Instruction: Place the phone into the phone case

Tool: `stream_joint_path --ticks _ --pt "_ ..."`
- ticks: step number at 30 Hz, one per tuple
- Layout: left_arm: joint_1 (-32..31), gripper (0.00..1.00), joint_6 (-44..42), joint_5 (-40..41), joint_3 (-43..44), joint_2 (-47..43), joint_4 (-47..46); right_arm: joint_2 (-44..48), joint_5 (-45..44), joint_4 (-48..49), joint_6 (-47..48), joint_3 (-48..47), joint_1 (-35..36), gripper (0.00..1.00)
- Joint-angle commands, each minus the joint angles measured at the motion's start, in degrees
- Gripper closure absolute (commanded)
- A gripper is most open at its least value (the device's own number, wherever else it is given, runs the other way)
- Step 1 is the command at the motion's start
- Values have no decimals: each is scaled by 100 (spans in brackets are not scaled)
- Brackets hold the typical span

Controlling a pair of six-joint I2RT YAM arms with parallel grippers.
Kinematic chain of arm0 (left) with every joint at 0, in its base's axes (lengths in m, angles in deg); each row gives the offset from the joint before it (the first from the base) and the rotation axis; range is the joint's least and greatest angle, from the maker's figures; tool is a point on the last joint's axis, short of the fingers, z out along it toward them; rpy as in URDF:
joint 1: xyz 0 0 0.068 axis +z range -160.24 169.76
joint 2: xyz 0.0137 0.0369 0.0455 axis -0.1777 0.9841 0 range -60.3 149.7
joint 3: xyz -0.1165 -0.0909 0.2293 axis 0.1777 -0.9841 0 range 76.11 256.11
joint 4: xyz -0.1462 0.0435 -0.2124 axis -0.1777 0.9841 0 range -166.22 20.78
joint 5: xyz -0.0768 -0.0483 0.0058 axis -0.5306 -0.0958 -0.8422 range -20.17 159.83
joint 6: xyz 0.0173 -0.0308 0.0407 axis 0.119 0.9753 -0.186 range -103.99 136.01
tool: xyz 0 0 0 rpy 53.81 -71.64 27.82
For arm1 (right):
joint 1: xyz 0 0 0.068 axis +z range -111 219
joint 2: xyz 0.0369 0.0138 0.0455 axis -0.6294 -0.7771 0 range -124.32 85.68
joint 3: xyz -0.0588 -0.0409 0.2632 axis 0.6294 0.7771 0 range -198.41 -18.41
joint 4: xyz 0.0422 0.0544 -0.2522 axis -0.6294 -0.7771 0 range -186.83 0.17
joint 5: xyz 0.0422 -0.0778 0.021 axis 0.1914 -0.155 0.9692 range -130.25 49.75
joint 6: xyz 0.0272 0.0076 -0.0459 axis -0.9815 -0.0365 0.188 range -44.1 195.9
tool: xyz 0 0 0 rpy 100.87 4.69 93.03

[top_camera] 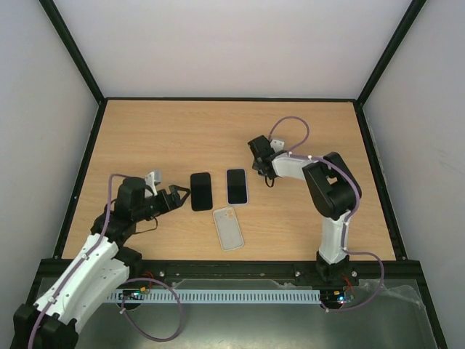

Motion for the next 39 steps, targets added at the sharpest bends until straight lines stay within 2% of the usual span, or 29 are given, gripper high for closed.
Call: stream_joint_path --ticks 1,7,13,18,24,27,33,39 --pt "-425 8 354 243 -227 71 -344 298 648 -590 345 941 36 35" --pt "-1322 11 917 576 -502 442 -1084 1041 788 -468 423 1681 35 35" --pt "-2056 12 1298 1128 -592 882 -1593 1093 694 -223 759 1644 17 27" --pt "-2424 14 1477 1460 -649 1123 -1827 911 532 -77 837 1573 -91 21" --pt "-2483 14 1631 1559 -795 1128 -2004 684 580 98 1029 1594 -156 17" --pt "-2493 14 1613 1620 -809 1132 -1995 699 537 133 1061 1617 -156 21" --pt "-2498 15 1621 1644 -760 1189 -1974 1075 636 72 1077 1809 -140 35" --pt "-2491 16 1595 1731 -760 1113 -1953 1585 930 -13 871 2215 201 39"
